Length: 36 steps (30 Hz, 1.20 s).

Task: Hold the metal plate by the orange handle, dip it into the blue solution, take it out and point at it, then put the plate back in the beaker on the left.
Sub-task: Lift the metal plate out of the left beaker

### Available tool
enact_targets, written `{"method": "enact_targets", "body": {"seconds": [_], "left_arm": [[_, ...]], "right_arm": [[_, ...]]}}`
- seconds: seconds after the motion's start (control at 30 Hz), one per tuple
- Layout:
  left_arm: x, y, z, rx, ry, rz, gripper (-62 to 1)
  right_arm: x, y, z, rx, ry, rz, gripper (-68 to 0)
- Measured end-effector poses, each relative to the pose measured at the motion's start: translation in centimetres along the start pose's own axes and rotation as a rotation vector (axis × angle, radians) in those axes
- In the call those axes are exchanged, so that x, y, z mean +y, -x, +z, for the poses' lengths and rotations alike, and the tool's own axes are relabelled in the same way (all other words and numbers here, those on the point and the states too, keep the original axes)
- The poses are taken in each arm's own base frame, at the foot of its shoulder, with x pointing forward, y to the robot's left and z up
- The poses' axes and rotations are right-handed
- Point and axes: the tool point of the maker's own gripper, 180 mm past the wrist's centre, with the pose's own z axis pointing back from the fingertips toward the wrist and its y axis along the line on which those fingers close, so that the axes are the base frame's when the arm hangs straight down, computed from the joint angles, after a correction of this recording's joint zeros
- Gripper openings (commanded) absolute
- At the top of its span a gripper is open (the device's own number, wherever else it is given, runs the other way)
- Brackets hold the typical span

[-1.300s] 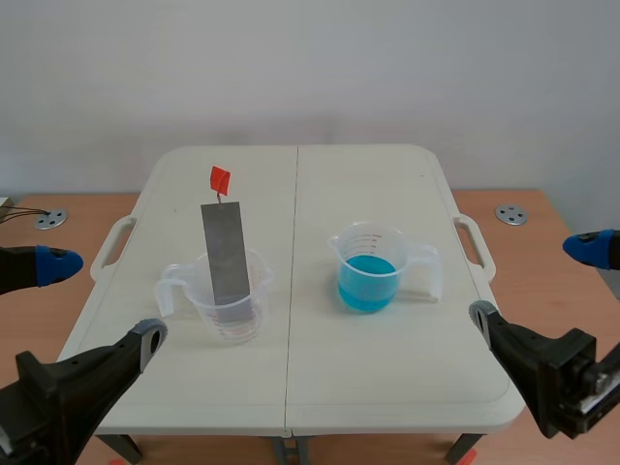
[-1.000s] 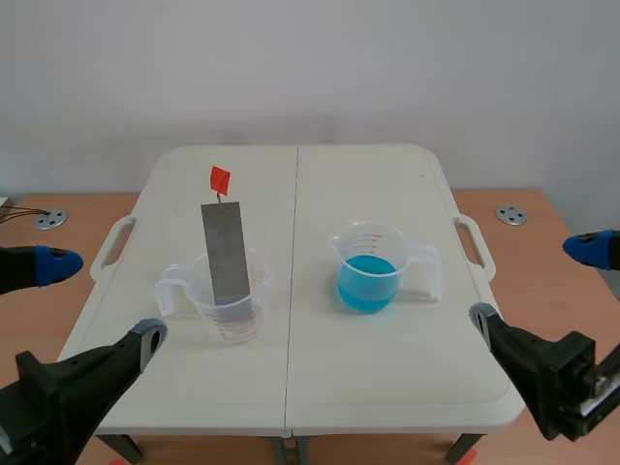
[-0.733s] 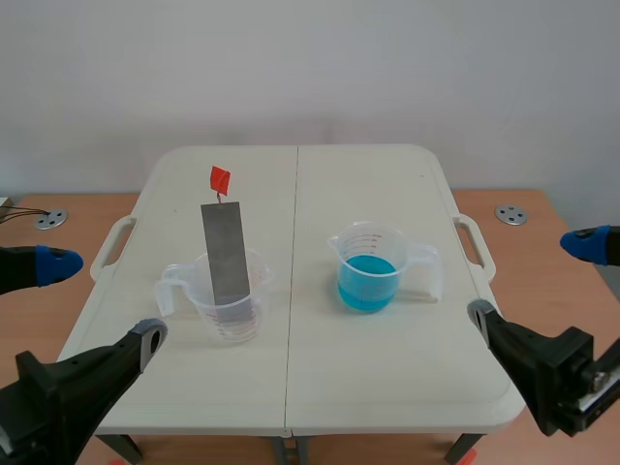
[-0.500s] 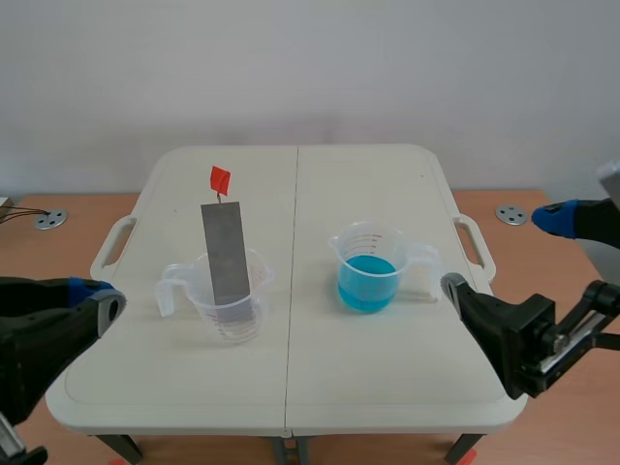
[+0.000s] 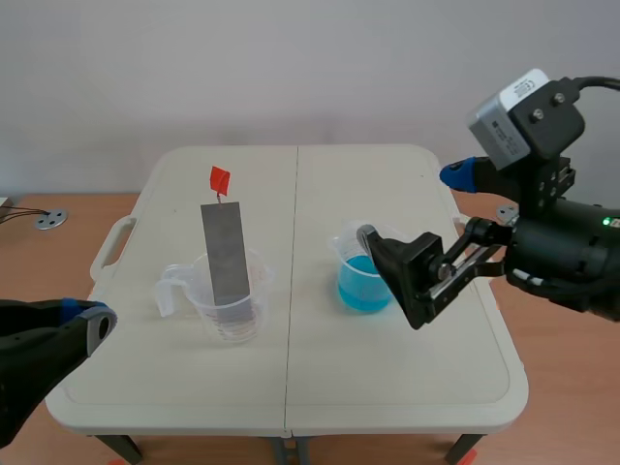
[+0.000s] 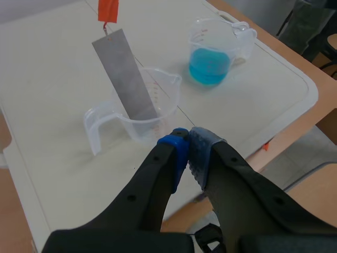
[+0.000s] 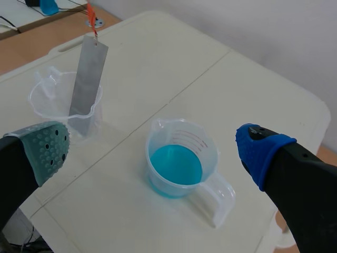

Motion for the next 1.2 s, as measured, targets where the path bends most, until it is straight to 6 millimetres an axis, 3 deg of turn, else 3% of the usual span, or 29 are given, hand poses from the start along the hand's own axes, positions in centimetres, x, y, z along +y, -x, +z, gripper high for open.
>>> {"method": "enact_targets", "body": {"seconds": [0.2, 0.5, 0.9, 1.2], "left_arm": [[0.8, 1.7, 3.4, 0.053, -0.061, 0.015, -59.4], [-1.8, 5.4, 6.7, 0.207, -0.014, 0.009, -59.4], [-1.5, 8.5, 9.1, 0.308, -0.055, -0.017, -59.4], [-1.3, 8.6, 9.1, 0.300, -0.059, -0.015, -59.4]], "right_arm": [[0.2, 1.1, -3.3, 0.014, -0.022, -0.024, -1.2], [2.0, 1.4, -7.4, 0.021, -0.077, -0.027, -1.2], [4.8, 1.4, -12.9, 0.040, -0.151, -0.041, -1.2], [6.8, -0.3, -15.3, 0.016, -0.194, -0.025, -1.2]]}}
